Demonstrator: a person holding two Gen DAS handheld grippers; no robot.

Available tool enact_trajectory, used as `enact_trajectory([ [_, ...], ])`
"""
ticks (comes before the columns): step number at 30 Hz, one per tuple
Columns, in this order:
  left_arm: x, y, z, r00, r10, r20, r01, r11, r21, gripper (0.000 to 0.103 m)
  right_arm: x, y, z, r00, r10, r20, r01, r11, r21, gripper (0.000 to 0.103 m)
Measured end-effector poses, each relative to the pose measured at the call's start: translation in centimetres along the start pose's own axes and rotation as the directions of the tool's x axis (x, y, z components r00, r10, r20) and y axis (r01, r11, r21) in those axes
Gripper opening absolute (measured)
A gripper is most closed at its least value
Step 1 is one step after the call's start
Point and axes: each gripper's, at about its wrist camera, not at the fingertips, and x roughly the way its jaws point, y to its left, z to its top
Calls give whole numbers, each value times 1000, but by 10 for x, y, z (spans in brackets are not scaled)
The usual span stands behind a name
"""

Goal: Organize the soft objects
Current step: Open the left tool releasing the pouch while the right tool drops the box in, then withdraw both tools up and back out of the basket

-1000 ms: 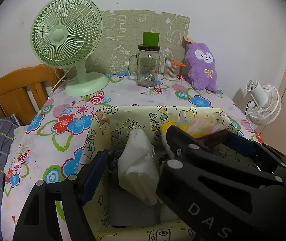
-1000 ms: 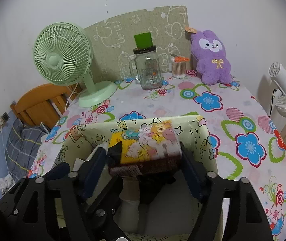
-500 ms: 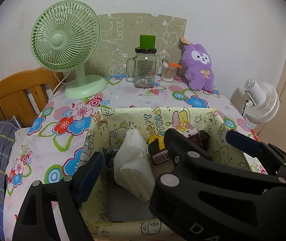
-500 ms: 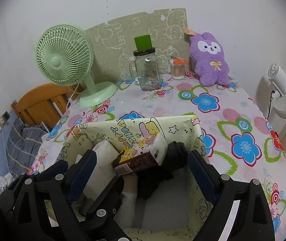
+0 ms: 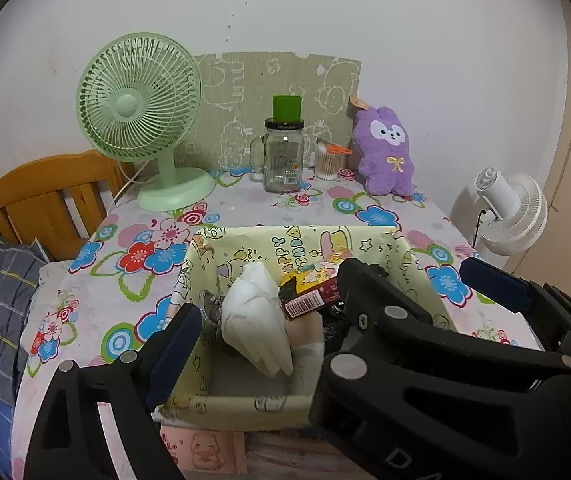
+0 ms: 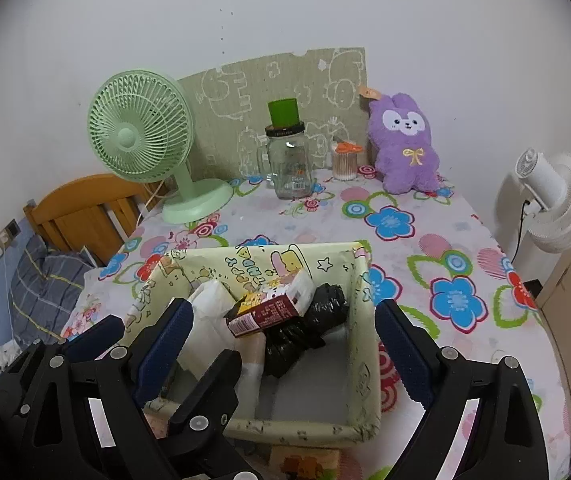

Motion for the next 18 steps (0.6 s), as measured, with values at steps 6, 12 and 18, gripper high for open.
enact_trajectory([
  [6,-16,-6,-5,1000,-6,21,6,1000,0,91,-18,-2,-4,1000,-3,24,3,1000,-10,94],
  [12,-29,-12,-13,999,-15,32,15,1000,2,91,-35,-2,-12,999,-5,40,6,1000,-31,94],
  [18,-42,-18,-22,999,-19,44,18,1000,18,92,-50,-2,-22,999,4,49,-2,999,-37,94],
])
